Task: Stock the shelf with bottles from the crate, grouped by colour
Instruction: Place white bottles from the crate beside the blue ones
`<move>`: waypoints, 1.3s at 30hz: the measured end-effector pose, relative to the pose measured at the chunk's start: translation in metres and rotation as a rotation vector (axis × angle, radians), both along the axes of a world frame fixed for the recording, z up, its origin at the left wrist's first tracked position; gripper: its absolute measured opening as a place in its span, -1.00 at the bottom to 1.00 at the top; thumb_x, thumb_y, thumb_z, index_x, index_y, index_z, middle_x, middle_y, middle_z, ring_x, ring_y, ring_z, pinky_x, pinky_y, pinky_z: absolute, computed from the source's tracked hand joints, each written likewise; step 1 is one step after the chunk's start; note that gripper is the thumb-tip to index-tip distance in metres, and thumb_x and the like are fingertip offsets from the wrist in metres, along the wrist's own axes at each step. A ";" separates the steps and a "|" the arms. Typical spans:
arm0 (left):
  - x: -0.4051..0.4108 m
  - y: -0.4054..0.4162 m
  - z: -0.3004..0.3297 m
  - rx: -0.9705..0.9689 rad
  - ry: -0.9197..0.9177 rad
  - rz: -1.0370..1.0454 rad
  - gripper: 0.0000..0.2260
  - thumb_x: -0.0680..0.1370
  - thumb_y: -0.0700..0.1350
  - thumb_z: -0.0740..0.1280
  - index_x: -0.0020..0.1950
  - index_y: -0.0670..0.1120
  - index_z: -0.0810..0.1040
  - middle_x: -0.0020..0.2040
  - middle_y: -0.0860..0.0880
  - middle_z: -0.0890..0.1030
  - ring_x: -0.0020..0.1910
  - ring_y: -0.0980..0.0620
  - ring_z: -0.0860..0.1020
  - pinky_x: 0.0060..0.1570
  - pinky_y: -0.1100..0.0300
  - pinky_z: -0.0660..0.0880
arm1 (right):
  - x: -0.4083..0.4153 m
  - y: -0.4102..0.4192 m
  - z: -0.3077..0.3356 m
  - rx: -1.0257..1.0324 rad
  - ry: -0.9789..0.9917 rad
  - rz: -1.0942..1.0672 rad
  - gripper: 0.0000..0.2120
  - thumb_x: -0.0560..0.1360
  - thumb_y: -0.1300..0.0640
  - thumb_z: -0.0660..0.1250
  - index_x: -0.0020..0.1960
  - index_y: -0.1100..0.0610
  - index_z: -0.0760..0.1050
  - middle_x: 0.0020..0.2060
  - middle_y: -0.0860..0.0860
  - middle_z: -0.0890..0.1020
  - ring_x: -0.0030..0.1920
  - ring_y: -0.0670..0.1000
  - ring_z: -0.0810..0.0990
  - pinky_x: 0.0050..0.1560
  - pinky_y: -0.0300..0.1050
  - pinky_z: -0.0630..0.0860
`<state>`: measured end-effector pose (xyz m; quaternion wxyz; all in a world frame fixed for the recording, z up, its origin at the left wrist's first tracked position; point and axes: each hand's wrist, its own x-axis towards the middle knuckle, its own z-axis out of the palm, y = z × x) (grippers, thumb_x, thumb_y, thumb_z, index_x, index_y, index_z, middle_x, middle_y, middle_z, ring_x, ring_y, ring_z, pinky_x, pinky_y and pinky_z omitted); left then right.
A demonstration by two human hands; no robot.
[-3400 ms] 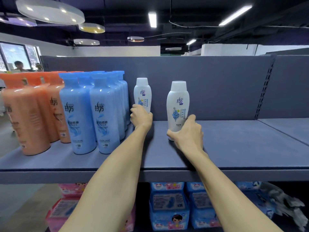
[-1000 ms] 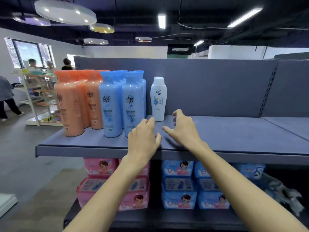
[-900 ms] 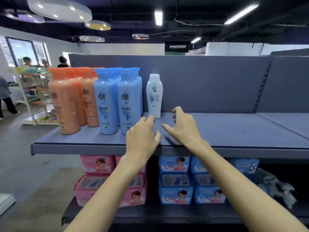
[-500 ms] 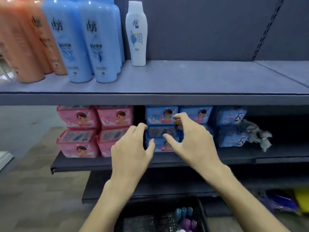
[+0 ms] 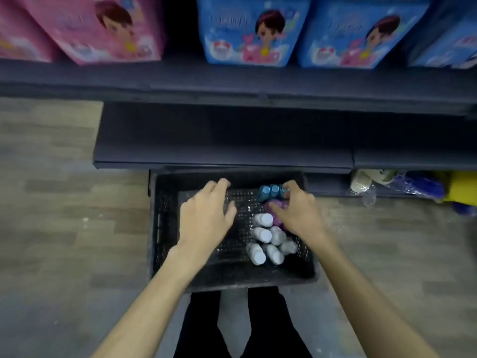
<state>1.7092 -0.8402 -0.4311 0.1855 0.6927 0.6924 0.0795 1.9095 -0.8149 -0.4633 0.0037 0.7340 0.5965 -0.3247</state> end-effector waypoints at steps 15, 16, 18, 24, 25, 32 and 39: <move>0.060 -0.046 -0.270 -0.450 -0.123 -0.271 -0.62 0.52 -0.10 0.34 0.33 0.01 0.39 0.24 -0.03 0.51 0.11 -0.13 0.57 -0.02 -0.04 0.54 | 0.039 -0.036 -0.233 -0.075 0.065 0.132 -0.61 0.52 0.19 0.32 0.32 0.03 0.37 0.13 0.09 0.53 0.09 0.20 0.55 -0.01 0.10 0.53; 0.065 -0.045 -0.280 -0.450 -0.169 -0.274 -0.60 0.51 -0.13 0.36 0.34 0.00 0.40 0.23 -0.03 0.51 0.12 -0.13 0.56 -0.01 -0.04 0.54 | 0.040 -0.032 -0.239 -0.064 0.071 0.154 -0.61 0.52 0.20 0.33 0.32 0.04 0.39 0.14 0.09 0.54 0.10 0.20 0.56 -0.01 0.09 0.53; 0.074 -0.044 -0.297 -0.425 -0.230 -0.287 -0.59 0.48 -0.17 0.39 0.32 -0.04 0.44 0.23 -0.03 0.51 0.13 -0.14 0.56 -0.02 -0.03 0.54 | 0.042 -0.026 -0.250 -0.061 0.082 0.202 -0.61 0.53 0.21 0.33 0.34 0.04 0.42 0.19 0.08 0.55 0.11 0.19 0.57 0.02 0.09 0.54; 0.092 -0.035 -0.328 -0.386 -0.194 -0.354 -0.75 0.51 -0.10 0.39 0.16 -0.14 0.54 0.11 -0.06 0.56 0.05 -0.14 0.58 -0.08 0.02 0.51 | 0.049 -0.022 -0.272 -0.054 0.073 0.290 -0.63 0.55 0.21 0.29 0.33 0.00 0.42 0.18 0.05 0.56 0.06 0.20 0.60 -0.01 0.12 0.57; 0.092 -0.034 -0.333 -0.405 -0.178 -0.362 -0.75 0.52 -0.10 0.38 0.16 -0.15 0.55 0.12 -0.07 0.56 0.07 -0.14 0.57 -0.04 0.02 0.51 | 0.050 -0.022 -0.273 -0.044 0.075 0.285 -0.63 0.55 0.20 0.29 0.33 0.00 0.42 0.18 0.06 0.56 0.06 0.20 0.60 -0.01 0.11 0.56; 0.090 -0.024 -0.344 -0.445 -0.078 -0.442 -0.83 0.53 -0.10 0.37 0.05 -0.17 0.54 0.08 -0.09 0.57 0.01 -0.16 0.58 -0.08 0.01 0.48 | 0.054 -0.011 -0.277 -0.050 0.101 0.318 -0.68 0.56 0.14 0.30 0.30 0.01 0.40 0.10 0.07 0.61 0.02 0.19 0.61 -0.03 0.11 0.56; 0.053 -0.039 -0.296 -0.308 -0.342 -0.215 -0.66 0.44 -0.12 0.49 0.17 -0.01 0.49 0.09 0.07 0.53 0.00 -0.01 0.56 -0.11 0.05 0.53 | 0.055 0.004 -0.226 -0.008 0.152 0.331 -0.63 0.49 0.08 0.39 0.23 -0.10 0.38 0.04 -0.02 0.57 -0.02 0.11 0.57 -0.07 0.10 0.55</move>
